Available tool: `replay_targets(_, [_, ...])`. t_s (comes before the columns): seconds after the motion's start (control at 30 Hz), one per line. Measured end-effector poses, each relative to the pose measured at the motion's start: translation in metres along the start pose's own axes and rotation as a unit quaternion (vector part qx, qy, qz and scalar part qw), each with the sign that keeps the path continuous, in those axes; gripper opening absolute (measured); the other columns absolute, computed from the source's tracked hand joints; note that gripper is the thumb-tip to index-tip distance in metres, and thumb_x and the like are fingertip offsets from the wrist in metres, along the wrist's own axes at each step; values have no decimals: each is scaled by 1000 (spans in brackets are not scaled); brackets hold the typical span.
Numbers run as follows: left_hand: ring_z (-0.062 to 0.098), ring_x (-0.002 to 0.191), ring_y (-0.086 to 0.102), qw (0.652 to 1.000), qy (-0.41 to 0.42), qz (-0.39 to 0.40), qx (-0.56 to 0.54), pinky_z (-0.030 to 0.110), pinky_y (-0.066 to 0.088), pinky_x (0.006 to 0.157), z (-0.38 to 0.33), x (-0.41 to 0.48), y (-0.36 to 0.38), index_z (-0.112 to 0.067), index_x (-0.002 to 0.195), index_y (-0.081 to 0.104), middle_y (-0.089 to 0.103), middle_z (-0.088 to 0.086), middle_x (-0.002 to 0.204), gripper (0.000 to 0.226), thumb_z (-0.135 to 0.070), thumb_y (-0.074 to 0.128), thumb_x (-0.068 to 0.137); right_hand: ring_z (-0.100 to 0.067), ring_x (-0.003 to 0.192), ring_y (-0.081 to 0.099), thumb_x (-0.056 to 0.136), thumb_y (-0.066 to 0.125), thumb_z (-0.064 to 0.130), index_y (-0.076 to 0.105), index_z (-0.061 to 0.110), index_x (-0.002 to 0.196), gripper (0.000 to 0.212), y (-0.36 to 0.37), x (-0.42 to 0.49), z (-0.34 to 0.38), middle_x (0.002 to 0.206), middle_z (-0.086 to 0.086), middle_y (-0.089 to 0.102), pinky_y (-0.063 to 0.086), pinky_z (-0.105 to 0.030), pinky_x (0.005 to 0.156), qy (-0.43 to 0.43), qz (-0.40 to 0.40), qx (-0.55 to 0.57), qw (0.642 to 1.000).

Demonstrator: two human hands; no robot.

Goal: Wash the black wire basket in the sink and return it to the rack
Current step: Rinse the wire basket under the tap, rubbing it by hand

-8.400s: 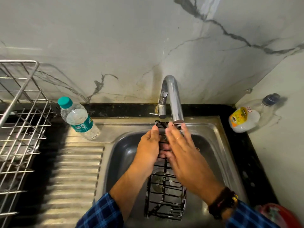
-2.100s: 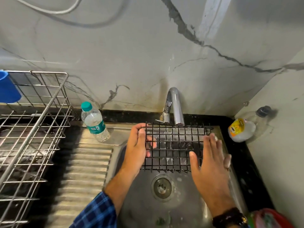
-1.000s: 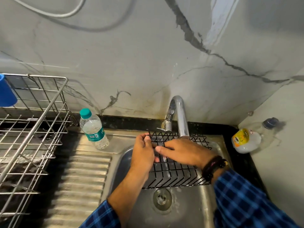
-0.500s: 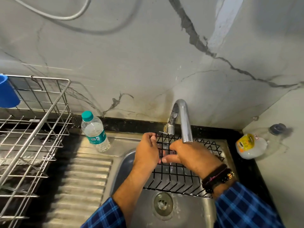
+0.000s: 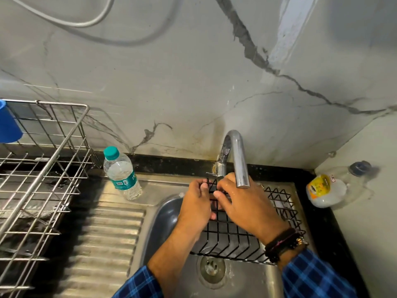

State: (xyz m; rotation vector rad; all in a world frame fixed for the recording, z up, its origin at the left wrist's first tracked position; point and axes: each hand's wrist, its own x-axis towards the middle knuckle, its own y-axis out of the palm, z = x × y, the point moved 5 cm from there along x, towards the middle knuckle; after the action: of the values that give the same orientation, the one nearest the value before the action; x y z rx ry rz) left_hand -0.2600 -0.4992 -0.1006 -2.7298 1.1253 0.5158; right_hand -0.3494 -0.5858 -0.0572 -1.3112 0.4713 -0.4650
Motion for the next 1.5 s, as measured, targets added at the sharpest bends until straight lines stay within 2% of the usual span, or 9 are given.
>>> replay_targets(0.17, [3,58,66,999,-20,-32,-28,18,45,43,8,2,3,-15,110,55,69,3,86,23,-23,34,109,-12,117,52,104,31,45,59,38,122,35,2,-11,-5,125,15,62,39,-39,108,-10,17,43,999])
replay_targets(0.43, [12,67,65,996,-13,-85,-18,20,46,43,6,6,-38,-19,114,52,63,2,85,21,-24,31,109,-28,152,-8,97,13,66,0,34,157,70,31,-47,-65,166,-7,-7,0,-57,120,225,76,82,968])
replay_targets(0.53, [5,58,66,997,-4,-75,-4,20,47,41,11,3,-39,-16,113,54,66,2,86,22,-21,32,109,-23,150,-17,95,5,67,-9,31,156,72,40,-37,-1,162,-3,-17,-11,-59,118,78,81,19,994])
replay_targets(0.63, [9,66,68,997,-20,-74,-3,20,48,43,15,4,-52,-12,118,57,70,7,96,26,-20,34,109,-10,150,-18,93,0,67,-7,35,156,71,39,-37,47,162,10,-18,-7,-52,123,-61,98,29,993])
replay_targets(0.87, [15,70,69,995,-13,-99,-28,21,45,43,14,-3,-86,-20,115,54,70,5,94,22,-25,33,109,-21,152,-9,97,16,65,-8,23,156,76,40,-27,-16,165,-5,-10,1,-41,123,127,120,43,984])
replay_targets(1.07, [10,68,67,990,-11,-123,-70,21,48,46,14,-1,-72,-13,122,56,71,5,96,28,-24,33,109,-13,152,-8,99,16,64,-1,25,158,73,34,-26,48,164,3,-8,-3,-41,124,-31,47,1,998])
replay_targets(1.23, [4,62,67,993,-11,-104,-56,20,48,47,7,-4,-86,-17,118,56,71,7,102,27,-26,32,109,-28,149,25,98,22,61,27,20,155,70,11,-29,-16,164,-8,17,30,-49,119,167,-21,55,984])
replay_targets(1.37, [12,72,66,998,10,-51,-23,23,49,50,3,-5,-66,-20,117,55,69,6,94,25,-27,32,109,-35,150,-12,93,13,70,-5,20,157,83,26,-32,24,160,-18,-17,-6,-49,119,126,32,7,991])
replay_targets(1.5, [16,78,70,999,20,-31,-1,30,58,65,7,-6,-56,-17,115,58,72,8,96,26,-24,35,109,-19,149,-23,97,8,64,-15,27,155,72,39,-38,61,160,-1,-25,-7,-47,123,-28,67,7,997])
